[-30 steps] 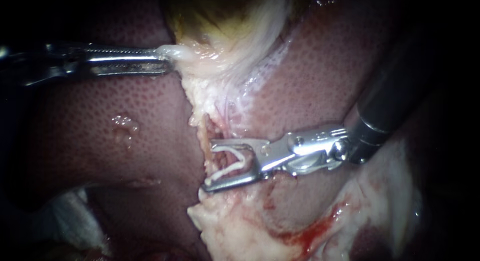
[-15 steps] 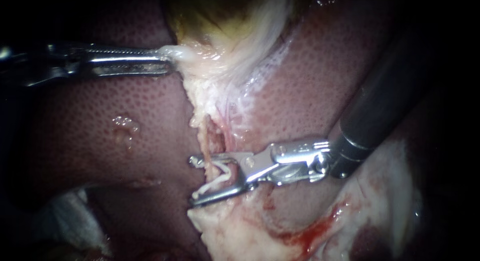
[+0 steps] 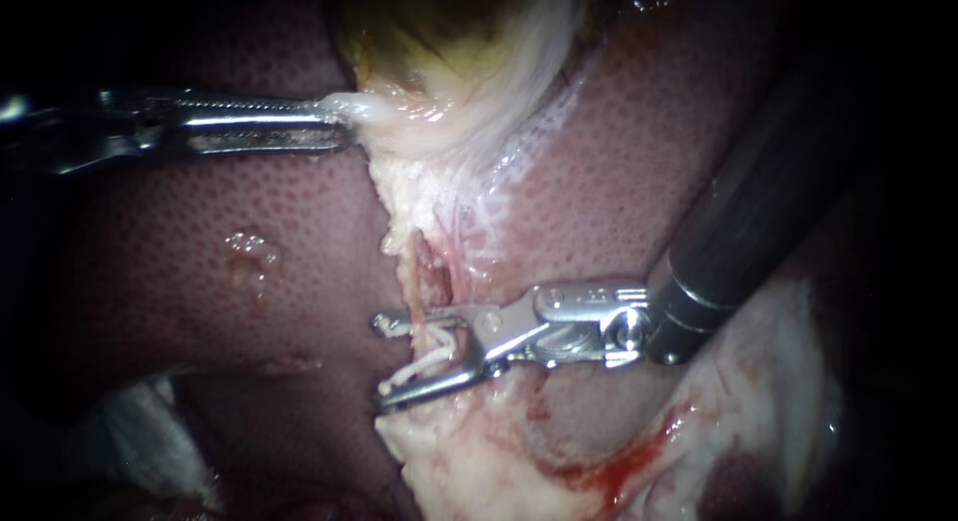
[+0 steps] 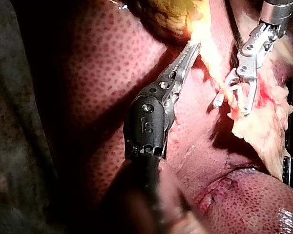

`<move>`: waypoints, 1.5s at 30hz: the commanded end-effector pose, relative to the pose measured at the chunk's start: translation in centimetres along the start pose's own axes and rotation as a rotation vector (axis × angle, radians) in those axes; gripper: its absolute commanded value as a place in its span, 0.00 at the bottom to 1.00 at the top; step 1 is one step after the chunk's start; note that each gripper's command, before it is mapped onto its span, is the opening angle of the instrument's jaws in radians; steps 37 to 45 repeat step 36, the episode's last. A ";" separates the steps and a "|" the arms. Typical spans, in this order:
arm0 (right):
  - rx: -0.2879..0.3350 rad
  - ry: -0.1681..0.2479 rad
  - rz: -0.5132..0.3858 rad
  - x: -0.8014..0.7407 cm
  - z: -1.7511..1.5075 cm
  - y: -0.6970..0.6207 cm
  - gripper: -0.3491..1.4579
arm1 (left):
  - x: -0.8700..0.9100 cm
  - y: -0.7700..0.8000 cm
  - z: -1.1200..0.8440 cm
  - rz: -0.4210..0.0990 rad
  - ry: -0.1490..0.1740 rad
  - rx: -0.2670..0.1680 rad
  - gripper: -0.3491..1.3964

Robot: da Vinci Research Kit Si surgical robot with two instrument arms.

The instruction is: Clipping first clip left tube

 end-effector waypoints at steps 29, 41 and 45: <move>0.035 -0.066 0.191 -0.11 -0.06 0.07 0.00 | 0.00 0.00 0.00 0.000 0.000 0.000 0.00; 0.032 -0.065 0.191 -0.11 -0.06 0.07 0.00 | -0.01 -0.01 0.00 0.000 0.000 0.000 0.00; 0.032 -0.065 0.191 -0.11 -0.06 0.07 0.00 | -0.01 -0.01 0.00 0.000 0.000 0.000 0.00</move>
